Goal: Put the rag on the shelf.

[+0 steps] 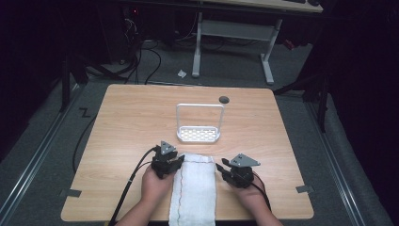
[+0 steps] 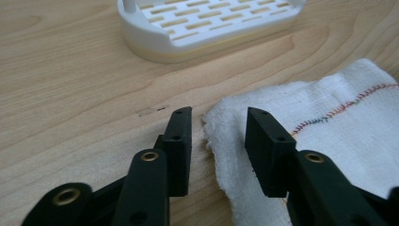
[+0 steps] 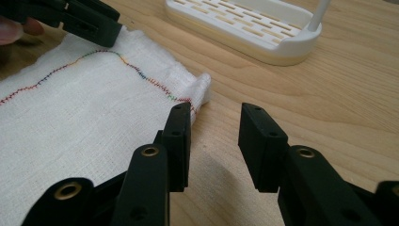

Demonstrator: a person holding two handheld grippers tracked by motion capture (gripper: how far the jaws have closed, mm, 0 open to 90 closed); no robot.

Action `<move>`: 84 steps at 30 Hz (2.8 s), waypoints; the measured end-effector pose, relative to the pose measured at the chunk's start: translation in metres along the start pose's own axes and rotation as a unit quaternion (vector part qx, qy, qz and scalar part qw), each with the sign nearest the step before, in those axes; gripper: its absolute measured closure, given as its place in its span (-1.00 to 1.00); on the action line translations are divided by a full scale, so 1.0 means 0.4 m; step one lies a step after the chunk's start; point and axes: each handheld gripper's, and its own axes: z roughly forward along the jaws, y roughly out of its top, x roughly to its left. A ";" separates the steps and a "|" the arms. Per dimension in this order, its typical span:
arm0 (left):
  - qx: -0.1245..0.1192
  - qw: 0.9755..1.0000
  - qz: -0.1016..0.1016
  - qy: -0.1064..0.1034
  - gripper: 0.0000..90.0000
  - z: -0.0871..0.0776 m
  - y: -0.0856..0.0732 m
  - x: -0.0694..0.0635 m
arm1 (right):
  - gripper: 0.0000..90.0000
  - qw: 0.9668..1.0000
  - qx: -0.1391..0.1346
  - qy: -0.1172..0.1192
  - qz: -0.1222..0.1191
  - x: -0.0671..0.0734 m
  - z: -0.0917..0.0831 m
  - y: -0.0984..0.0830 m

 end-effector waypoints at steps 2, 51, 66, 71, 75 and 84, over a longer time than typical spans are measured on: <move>0.000 1.000 -0.008 -0.008 0.51 0.002 0.000 0.000 | 0.42 1.000 0.001 0.000 0.000 0.001 0.002 -0.001; -0.072 0.996 -0.041 -0.035 0.86 -0.050 0.004 0.004 | 0.90 0.999 -0.026 0.010 0.022 0.062 0.071 0.076; -0.158 0.987 -0.016 -0.026 0.85 -0.146 0.099 -0.028 | 0.90 0.994 -0.107 -0.010 0.012 0.064 0.009 0.167; -0.174 0.984 -0.014 -0.024 0.85 -0.161 0.130 -0.029 | 0.90 0.992 -0.128 -0.014 0.008 0.054 -0.008 0.207; -0.186 0.982 -0.008 -0.023 0.85 -0.179 0.156 -0.034 | 0.90 0.990 -0.140 -0.016 0.003 0.051 -0.024 0.237; -0.224 0.974 0.004 -0.019 0.86 -0.235 0.223 -0.051 | 0.91 0.983 -0.183 -0.025 -0.010 0.050 -0.076 0.305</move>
